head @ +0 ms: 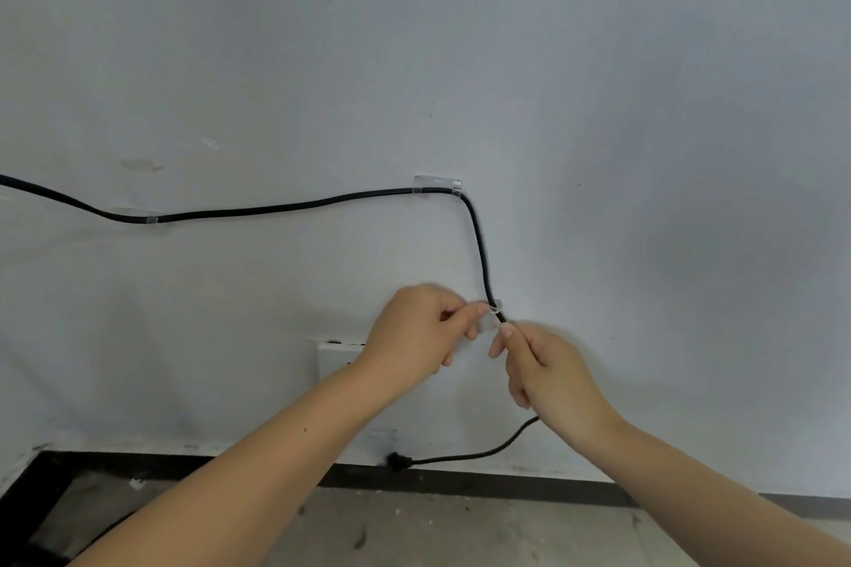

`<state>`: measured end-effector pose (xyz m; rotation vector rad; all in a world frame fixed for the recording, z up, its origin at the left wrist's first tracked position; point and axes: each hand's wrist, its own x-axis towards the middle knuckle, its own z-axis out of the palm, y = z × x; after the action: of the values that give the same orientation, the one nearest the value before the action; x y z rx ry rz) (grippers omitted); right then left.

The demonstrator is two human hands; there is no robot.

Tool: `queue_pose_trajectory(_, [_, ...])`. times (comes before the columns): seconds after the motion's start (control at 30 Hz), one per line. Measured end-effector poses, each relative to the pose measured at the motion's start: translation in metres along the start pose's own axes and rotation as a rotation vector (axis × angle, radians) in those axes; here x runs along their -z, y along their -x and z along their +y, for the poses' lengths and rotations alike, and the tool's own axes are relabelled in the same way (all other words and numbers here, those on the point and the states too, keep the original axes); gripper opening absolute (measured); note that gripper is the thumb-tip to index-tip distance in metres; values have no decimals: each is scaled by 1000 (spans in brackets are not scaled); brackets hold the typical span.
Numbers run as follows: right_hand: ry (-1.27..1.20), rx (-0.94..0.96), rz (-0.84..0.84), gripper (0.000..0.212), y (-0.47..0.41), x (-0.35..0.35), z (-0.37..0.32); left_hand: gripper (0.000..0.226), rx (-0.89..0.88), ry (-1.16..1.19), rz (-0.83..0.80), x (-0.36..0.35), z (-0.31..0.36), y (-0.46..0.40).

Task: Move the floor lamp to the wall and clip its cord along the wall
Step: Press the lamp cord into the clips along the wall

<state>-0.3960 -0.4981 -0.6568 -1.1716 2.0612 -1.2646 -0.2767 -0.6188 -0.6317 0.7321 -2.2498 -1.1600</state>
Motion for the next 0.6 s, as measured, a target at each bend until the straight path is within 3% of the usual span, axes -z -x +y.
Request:
queue_pose_trajectory(0.2, [65,-74,-115,33,3,-28,27,40,25,-49,-21,5,-21,6])
queue_pose_trajectory(0.33, [-34,-121,-191,34,-4,-48,18,38,109,-139,-95,14,-43,19])
queue_pose_trajectory(0.43, [-151,-188,-320,34,-9,-49,9,24,268,-214,-341,19,-67,31])
queue_pose_trajectory(0.5, [-246,-222,-402,34,-10,-50,4,30,336,-234,-512,13,-89,42])
queue_pose_trajectory(0.6, [-406,-263,-477,37,-7,-54,1,37,275,-86,-692,-6,-118,69])
